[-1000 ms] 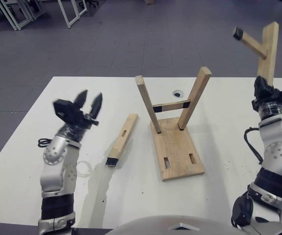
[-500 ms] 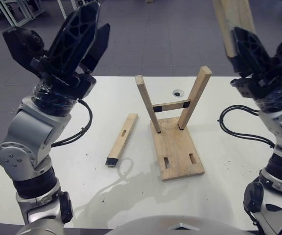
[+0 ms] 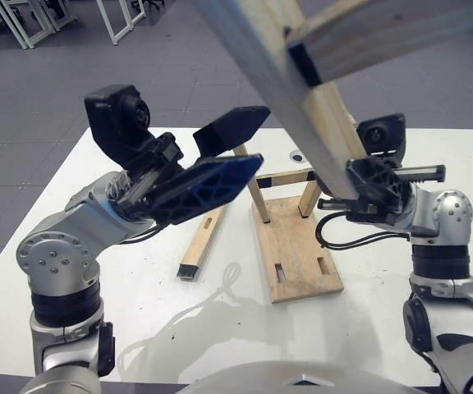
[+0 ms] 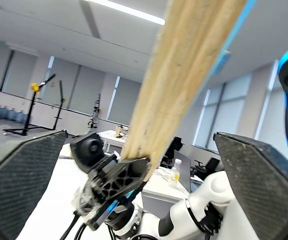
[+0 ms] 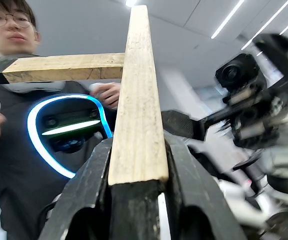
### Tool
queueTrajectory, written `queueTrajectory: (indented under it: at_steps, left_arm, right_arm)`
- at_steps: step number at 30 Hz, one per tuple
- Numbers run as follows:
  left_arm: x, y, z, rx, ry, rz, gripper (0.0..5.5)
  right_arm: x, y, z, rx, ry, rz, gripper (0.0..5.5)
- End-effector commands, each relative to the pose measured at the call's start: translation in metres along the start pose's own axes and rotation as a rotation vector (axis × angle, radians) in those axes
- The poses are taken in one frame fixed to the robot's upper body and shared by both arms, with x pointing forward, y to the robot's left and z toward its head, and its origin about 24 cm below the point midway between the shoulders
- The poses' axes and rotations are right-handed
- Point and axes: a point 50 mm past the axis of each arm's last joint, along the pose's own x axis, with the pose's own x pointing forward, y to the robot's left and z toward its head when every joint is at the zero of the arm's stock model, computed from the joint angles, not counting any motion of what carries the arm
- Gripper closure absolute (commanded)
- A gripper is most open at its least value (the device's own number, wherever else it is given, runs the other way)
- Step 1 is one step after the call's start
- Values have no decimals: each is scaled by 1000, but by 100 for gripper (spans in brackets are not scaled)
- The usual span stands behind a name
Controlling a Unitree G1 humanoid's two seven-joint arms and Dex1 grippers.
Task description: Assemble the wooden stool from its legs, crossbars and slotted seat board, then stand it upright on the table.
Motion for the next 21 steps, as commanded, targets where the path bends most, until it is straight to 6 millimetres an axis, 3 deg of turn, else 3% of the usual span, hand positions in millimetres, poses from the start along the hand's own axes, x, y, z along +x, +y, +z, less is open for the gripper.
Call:
queueTrajectory:
  at_steps: [1,5,11,17,21]
  left_arm:
    - [11,2,2,45,13,-72,0]
    - [20,3,-7,70,31,-78,0]
    - [18,0,-26,65,113,-67,0]
    - [17,4,-19,75,44,-42,0]
    - [18,3,-13,73,-16,-48,82]
  right_arm:
    - [-4,6,-4,165,98,67,447]
    - [-3,2,-11,230,118,88,447]
    - [2,-16,-11,161,43,59,447]
    - [-4,-19,-15,153,-1,2,447]
    - [-8,-20,-18,162,-10,-14,447]
